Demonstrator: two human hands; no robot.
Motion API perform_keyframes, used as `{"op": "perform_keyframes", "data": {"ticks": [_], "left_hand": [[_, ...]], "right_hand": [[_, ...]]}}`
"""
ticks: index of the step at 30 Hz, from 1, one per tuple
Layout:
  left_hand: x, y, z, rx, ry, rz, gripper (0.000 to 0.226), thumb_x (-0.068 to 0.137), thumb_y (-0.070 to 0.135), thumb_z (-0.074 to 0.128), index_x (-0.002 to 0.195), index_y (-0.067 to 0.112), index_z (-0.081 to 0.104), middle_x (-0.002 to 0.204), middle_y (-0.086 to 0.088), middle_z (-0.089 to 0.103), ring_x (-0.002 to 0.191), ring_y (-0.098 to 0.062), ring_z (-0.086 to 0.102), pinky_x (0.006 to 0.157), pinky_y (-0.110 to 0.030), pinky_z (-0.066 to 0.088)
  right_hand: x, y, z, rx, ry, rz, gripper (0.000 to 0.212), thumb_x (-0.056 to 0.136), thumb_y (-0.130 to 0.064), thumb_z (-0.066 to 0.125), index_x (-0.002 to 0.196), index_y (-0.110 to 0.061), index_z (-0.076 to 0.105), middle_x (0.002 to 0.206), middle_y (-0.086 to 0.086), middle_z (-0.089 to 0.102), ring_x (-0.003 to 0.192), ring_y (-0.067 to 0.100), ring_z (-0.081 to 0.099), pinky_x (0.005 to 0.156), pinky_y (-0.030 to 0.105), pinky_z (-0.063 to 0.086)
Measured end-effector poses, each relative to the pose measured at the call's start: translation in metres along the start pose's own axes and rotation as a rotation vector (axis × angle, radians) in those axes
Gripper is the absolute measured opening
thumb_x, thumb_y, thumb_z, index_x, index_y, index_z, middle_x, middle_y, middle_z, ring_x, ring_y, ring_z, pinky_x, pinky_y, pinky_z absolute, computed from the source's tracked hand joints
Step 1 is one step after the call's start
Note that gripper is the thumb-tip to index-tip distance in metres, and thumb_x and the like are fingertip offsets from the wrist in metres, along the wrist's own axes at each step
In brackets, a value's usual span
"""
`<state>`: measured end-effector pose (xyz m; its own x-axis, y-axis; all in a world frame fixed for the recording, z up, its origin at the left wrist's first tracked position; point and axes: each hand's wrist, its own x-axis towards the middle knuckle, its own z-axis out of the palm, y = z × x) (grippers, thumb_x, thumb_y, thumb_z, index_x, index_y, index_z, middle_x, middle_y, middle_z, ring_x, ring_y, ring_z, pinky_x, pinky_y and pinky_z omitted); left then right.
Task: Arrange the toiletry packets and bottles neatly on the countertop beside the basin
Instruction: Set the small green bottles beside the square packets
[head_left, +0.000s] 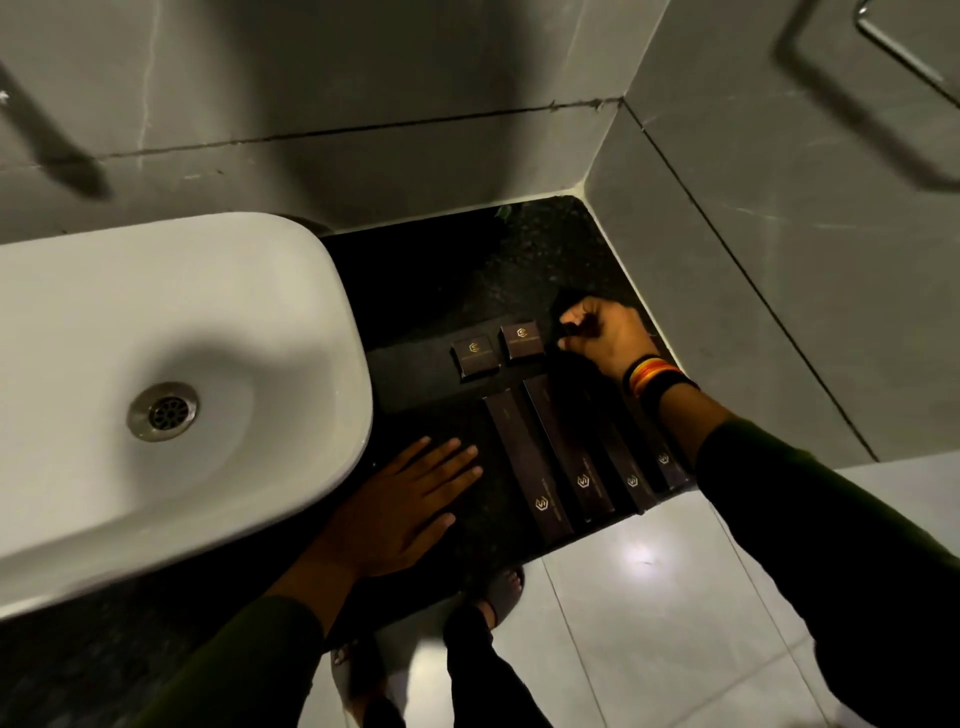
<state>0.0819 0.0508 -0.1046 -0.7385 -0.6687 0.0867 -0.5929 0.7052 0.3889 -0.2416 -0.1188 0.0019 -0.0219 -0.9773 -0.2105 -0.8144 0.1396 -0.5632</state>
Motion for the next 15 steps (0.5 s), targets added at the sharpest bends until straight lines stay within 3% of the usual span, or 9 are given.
{"op": "perform_keyframes", "data": {"ticks": [7, 10, 13, 15], "left_hand": [[0.0, 0.0, 0.0, -0.002, -0.012, -0.014, 0.063, 0.115, 0.039, 0.04, 0.174, 0.022, 0.026, 0.183, 0.003, 0.016, 0.17, -0.017, 0.005, 0.137, -0.041, -0.003], [0.0, 0.001, -0.001, -0.016, -0.012, -0.022, 0.062, 0.115, 0.039, 0.041, 0.173, 0.022, 0.028, 0.183, 0.003, 0.016, 0.17, -0.017, 0.006, 0.137, -0.04, -0.003], [0.001, 0.003, -0.003, -0.015, -0.019, -0.023, 0.063, 0.114, 0.038, 0.042, 0.173, 0.022, 0.028, 0.183, 0.003, 0.016, 0.17, -0.018, 0.008, 0.137, -0.043, 0.001], [0.002, 0.004, -0.003, 0.0, -0.024, -0.031, 0.065, 0.113, 0.037, 0.045, 0.174, 0.022, 0.027, 0.183, 0.003, 0.016, 0.17, -0.019, 0.009, 0.137, -0.043, 0.002]], "right_hand": [[0.008, -0.007, -0.004, 0.003, 0.008, -0.087, 0.037, 0.072, -0.028, 0.084, 0.105, -0.02, 0.071, 0.106, -0.003, 0.07, 0.097, 0.011, 0.065, 0.093, 0.022, 0.048], [0.033, -0.015, -0.008, 0.073, 0.092, -0.132, 0.029, 0.074, -0.032, 0.08, 0.098, -0.02, 0.072, 0.102, 0.001, 0.072, 0.094, 0.015, 0.068, 0.094, 0.029, 0.054], [0.067, -0.032, -0.009, 0.007, 0.14, -0.199, 0.021, 0.08, -0.025, 0.073, 0.1, -0.018, 0.071, 0.105, 0.005, 0.072, 0.097, 0.022, 0.069, 0.095, 0.035, 0.053], [0.095, -0.046, -0.008, -0.086, 0.099, -0.223, 0.027, 0.084, -0.019, 0.066, 0.111, -0.017, 0.07, 0.117, 0.009, 0.07, 0.108, 0.027, 0.067, 0.1, 0.036, 0.05]]}}
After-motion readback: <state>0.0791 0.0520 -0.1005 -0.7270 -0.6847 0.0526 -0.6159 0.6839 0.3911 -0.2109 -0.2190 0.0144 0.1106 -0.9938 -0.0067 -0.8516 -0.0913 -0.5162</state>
